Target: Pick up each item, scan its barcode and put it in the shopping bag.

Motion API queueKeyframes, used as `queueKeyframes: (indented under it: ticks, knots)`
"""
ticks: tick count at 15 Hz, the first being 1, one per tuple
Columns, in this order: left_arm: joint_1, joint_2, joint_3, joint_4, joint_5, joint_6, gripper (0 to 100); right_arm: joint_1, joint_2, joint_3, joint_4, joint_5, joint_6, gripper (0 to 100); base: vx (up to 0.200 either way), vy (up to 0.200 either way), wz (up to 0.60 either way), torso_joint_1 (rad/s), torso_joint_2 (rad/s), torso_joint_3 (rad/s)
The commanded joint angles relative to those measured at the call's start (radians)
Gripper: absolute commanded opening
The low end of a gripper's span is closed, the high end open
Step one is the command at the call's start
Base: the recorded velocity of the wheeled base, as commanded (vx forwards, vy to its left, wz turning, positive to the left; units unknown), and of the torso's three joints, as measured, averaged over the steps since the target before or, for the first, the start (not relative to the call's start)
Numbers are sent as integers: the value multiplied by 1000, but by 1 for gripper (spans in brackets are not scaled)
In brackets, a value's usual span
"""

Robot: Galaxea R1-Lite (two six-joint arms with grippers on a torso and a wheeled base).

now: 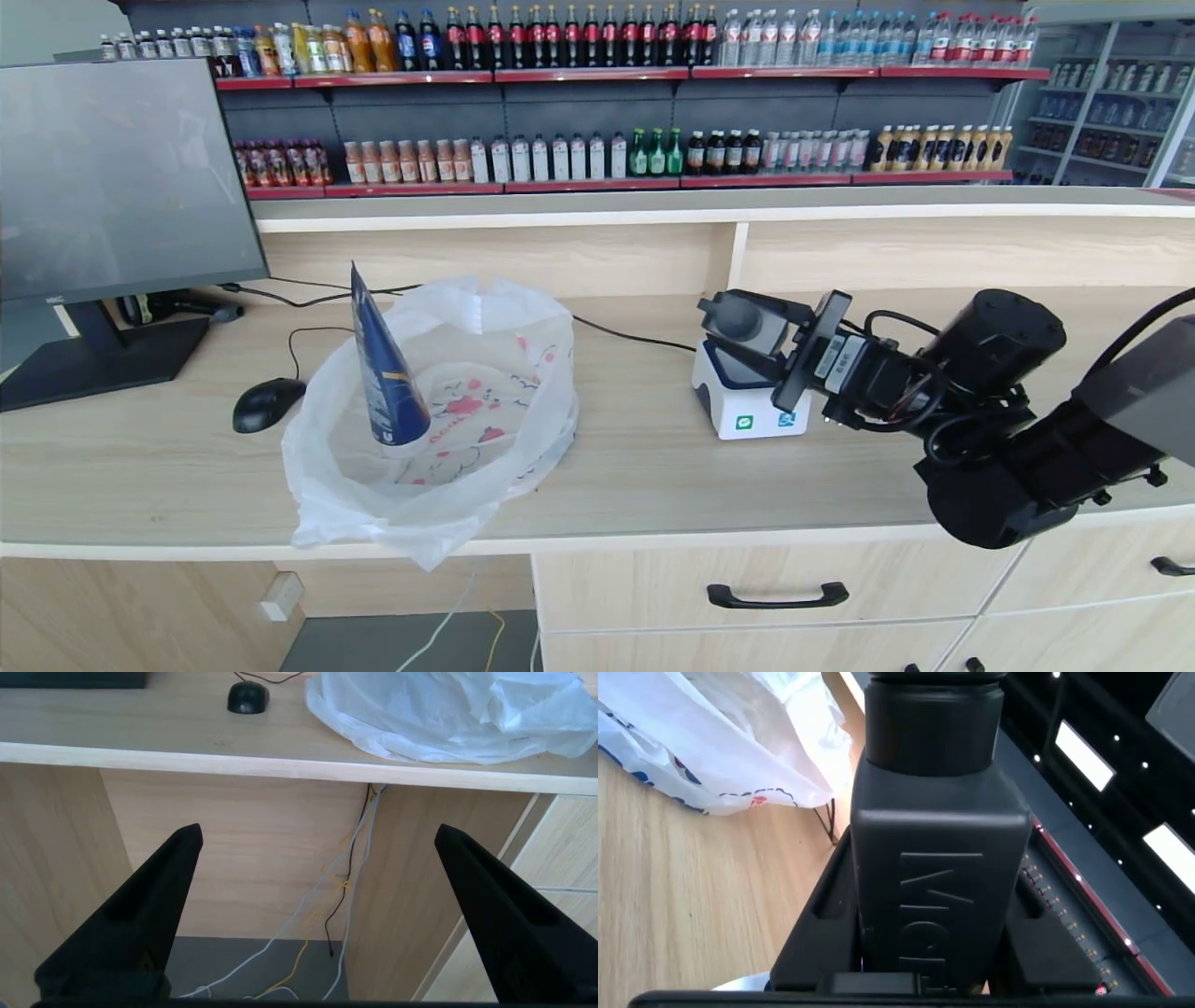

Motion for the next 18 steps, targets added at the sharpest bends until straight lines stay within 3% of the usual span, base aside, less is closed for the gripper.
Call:
queueKeyframes:
  ticks: [1, 18]
  knots:
    - [0, 0, 0, 0, 0, 0, 100, -14, 10, -21, -1, 19, 4, 0, 0, 0, 0, 0, 0, 0]
    - [0, 0, 0, -1, 0, 0, 100, -17, 75, -35, -1, 47, -21, 0, 0, 0, 0, 0, 0, 0]
